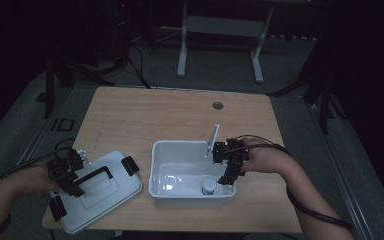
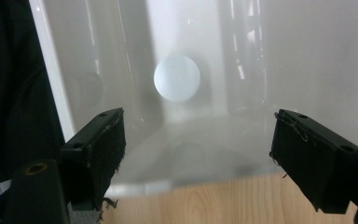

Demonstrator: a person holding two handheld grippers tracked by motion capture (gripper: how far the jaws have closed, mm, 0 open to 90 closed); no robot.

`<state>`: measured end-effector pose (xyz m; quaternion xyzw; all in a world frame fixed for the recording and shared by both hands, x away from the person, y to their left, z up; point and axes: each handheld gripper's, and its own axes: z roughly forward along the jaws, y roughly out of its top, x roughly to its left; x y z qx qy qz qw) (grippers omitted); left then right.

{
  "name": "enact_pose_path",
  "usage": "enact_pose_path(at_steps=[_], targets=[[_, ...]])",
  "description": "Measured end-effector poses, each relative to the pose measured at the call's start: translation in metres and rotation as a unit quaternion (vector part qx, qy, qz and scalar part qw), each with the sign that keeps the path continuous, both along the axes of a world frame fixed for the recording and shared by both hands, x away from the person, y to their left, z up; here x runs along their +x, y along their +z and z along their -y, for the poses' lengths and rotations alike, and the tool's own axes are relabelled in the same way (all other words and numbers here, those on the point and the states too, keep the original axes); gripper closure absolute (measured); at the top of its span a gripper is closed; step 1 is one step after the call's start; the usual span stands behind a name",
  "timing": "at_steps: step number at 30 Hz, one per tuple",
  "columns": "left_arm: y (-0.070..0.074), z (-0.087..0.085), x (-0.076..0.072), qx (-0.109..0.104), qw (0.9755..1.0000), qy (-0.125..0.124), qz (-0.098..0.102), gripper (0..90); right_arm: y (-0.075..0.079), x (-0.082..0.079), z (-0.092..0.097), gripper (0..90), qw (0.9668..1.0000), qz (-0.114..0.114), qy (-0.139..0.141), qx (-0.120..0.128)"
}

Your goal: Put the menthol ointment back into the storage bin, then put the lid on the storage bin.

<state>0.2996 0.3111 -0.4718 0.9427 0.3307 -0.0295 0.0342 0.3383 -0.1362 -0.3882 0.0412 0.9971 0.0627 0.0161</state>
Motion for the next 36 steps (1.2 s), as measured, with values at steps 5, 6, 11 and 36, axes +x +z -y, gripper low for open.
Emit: enact_pose_path(at_steps=[5,6,11,36], targets=[[0.0,0.0,-0.001,-0.002,1.0,-0.003,0.003,32.1,0.008,0.0,0.02,17.3,0.9998,0.011,-0.011,0.009],[-0.001,0.0,0.0,-0.002,1.0,-0.004,0.003,32.1,0.008,0.0,0.024,17.3,0.9998,0.013,-0.014,0.009],[-0.003,0.001,0.0,0.003,0.9999,-0.007,0.011,32.1,0.011,-0.001,0.043,17.4,0.9994,0.018,-0.027,0.01],[0.001,-0.007,-0.003,-0.034,0.9993,-0.003,0.013,40.0,-0.057,-0.008,0.132,17.5,0.9954,0.007,-0.095,0.017]])
